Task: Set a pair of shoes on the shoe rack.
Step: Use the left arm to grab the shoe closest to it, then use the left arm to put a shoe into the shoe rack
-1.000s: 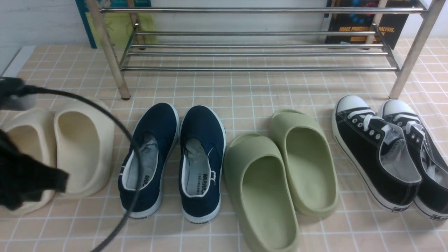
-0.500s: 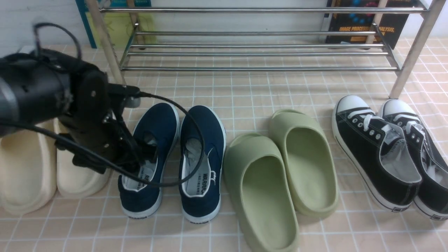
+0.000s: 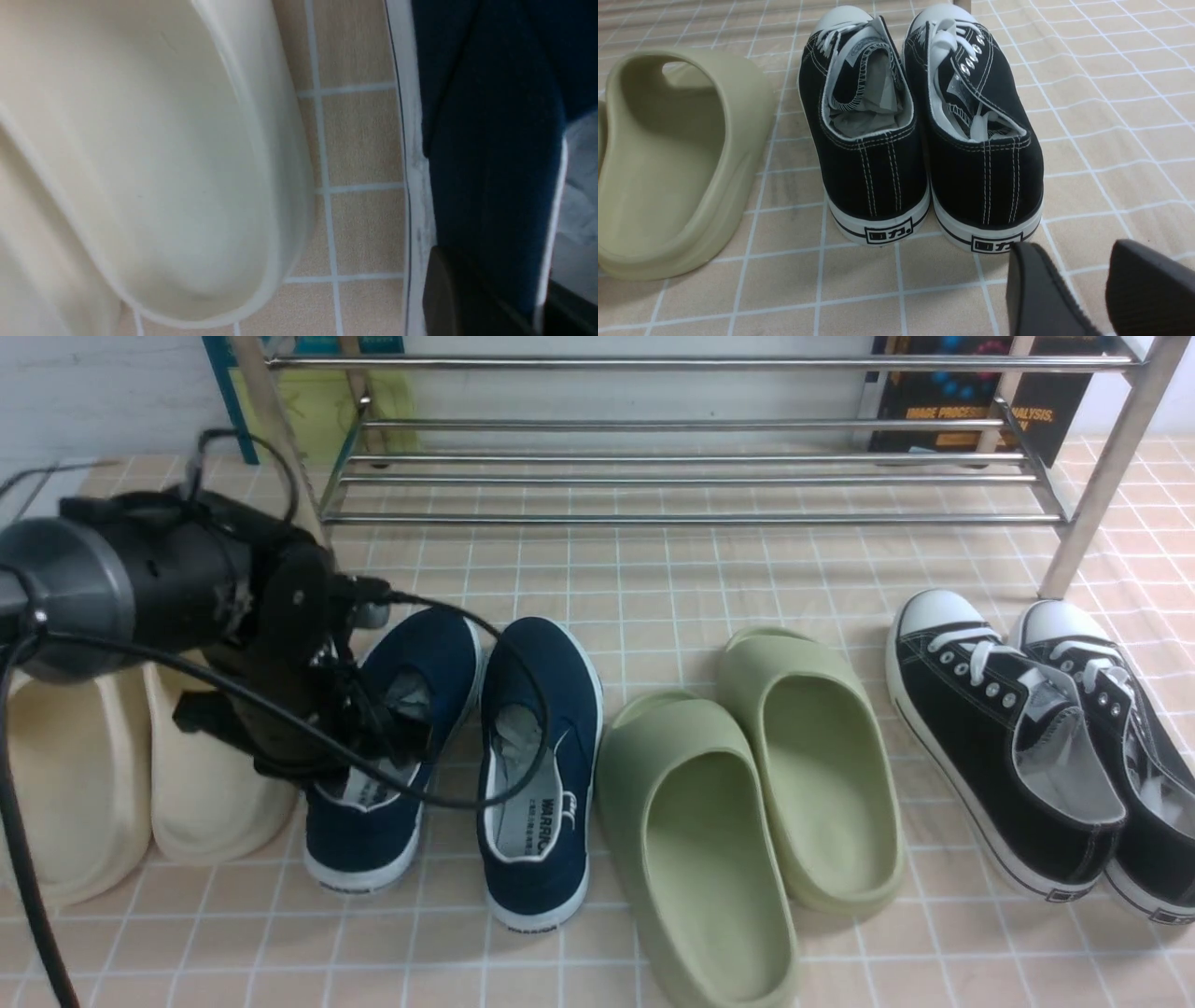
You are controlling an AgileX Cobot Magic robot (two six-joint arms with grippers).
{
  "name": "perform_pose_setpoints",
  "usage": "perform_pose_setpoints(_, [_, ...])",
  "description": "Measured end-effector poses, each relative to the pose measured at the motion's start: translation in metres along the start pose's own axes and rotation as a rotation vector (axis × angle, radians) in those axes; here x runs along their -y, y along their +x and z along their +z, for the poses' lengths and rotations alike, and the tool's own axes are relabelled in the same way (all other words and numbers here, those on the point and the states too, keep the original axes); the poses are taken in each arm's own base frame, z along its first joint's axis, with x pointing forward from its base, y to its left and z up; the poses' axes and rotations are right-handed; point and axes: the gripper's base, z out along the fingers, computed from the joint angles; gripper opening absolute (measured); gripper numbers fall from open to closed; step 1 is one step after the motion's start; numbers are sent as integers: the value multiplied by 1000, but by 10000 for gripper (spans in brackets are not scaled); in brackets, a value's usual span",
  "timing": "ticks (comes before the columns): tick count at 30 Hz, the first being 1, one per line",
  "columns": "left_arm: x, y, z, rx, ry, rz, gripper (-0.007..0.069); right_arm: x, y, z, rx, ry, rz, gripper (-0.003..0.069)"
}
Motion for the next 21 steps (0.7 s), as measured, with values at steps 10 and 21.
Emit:
perform_pose_setpoints(10, [0, -66, -46, 184, 43, -14, 41, 0, 0, 0, 0, 0, 0, 238])
perform_pose_setpoints(21, [-32, -132, -2, 211, 145, -218, 41, 0, 0, 0, 0, 0, 0, 239])
